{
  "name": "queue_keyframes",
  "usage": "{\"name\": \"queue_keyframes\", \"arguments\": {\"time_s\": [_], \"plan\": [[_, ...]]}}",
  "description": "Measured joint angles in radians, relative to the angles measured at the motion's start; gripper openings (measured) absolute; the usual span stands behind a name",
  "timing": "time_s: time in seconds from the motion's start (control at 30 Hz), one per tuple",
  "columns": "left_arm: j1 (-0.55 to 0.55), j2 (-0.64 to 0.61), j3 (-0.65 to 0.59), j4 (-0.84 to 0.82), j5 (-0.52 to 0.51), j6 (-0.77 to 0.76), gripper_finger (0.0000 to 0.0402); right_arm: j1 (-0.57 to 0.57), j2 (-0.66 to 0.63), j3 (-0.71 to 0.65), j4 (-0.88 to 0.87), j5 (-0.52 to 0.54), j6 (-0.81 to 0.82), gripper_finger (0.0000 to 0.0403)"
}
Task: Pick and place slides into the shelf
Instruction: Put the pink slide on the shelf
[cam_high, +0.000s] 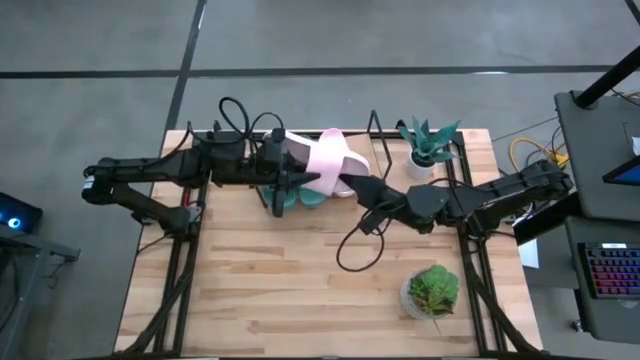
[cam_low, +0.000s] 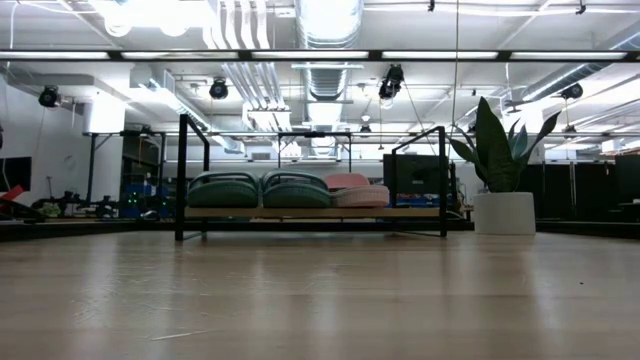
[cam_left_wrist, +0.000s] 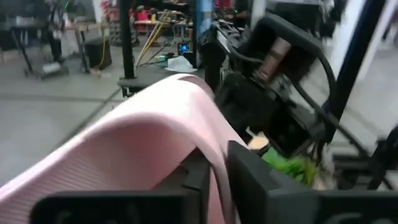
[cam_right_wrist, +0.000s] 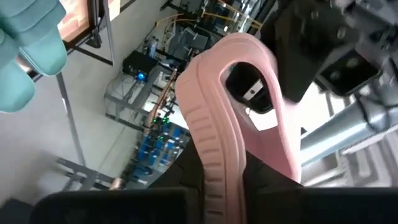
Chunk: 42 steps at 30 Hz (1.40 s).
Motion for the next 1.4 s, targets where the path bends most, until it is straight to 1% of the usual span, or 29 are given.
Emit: {"name": "queue_keyframes", "arguments": {"time_s": [0.1, 0.2, 0.33, 0.4, 0.47, 0.6, 0.77, 0.8, 0.87, 0.97, 1.03, 1.07, 1.13, 1.23, 1.33, 1.4], "plan": [[-0.012, 0.000, -0.002, -0.017, 0.015, 0.134, 0.0081, -0.003, -0.015, 0.001, -0.043, 0.014, 0.051, 0.0028], [-0.027, 0.002, -0.004, -0.022, 0.022, 0.245, 0.0147, -0.014, -0.042, 0.001, -0.118, 0.013, 0.137, 0.0028], [-0.035, 0.000, -0.005, -0.024, 0.008, 0.297, 0.0231, -0.034, -0.102, -0.001, -0.233, 0.009, 0.244, 0.0028], [-0.043, -0.009, -0.005, -0.028, 0.031, 0.323, 0.0259, -0.046, -0.141, -0.002, -0.244, 0.026, 0.263, 0.0028], [-0.048, -0.029, -0.005, -0.055, 0.040, 0.370, 0.0276, -0.063, -0.180, 0.008, -0.236, -0.003, 0.294, 0.0027], [-0.049, -0.046, -0.005, -0.064, 0.016, 0.446, 0.0285, -0.100, -0.261, 0.021, -0.243, -0.132, 0.483, 0.0026], [-0.079, -0.067, -0.005, -0.057, 0.007, 0.566, 0.0285, -0.179, -0.344, 0.015, -0.370, -0.435, 0.783, 0.0026], [-0.089, -0.068, -0.005, -0.057, 0.006, 0.591, 0.0285, -0.196, -0.355, 0.013, -0.396, -0.468, 0.826, 0.0026], [-0.116, -0.068, -0.005, -0.055, 0.003, 0.633, 0.0285, -0.225, -0.383, 0.008, -0.434, -0.501, 0.887, 0.0026], [-0.173, -0.074, -0.005, -0.038, -0.024, 0.706, 0.0285, -0.263, -0.426, 0.004, -0.496, -0.513, 0.934, 0.0026], [-0.223, -0.081, -0.005, -0.014, -0.062, 0.769, 0.0286, -0.283, -0.451, -0.004, -0.533, -0.553, 0.952, 0.0026], [-0.249, -0.083, -0.005, -0.008, -0.087, 0.807, 0.0286, -0.290, -0.464, -0.010, -0.546, -0.594, 0.957, 0.0026], [-0.294, -0.084, -0.005, 0.011, -0.139, 0.880, 0.0286, -0.303, -0.492, -0.025, -0.564, -0.710, 0.957, 0.0026], [-0.344, -0.069, -0.005, 0.024, -0.185, 0.931, 0.0286, -0.313, -0.539, -0.058, -0.557, -0.865, 0.955, 0.0026], [-0.373, -0.038, -0.005, 0.021, -0.233, 0.956, 0.0286, -0.316, -0.581, -0.099, -0.547, -0.954, 0.947, 0.0026], [-0.387, -0.013, -0.006, 0.025, -0.286, 0.990, 0.0286, -0.318, -0.603, -0.130, -0.515, -0.997, 0.947, 0.0026]]}}
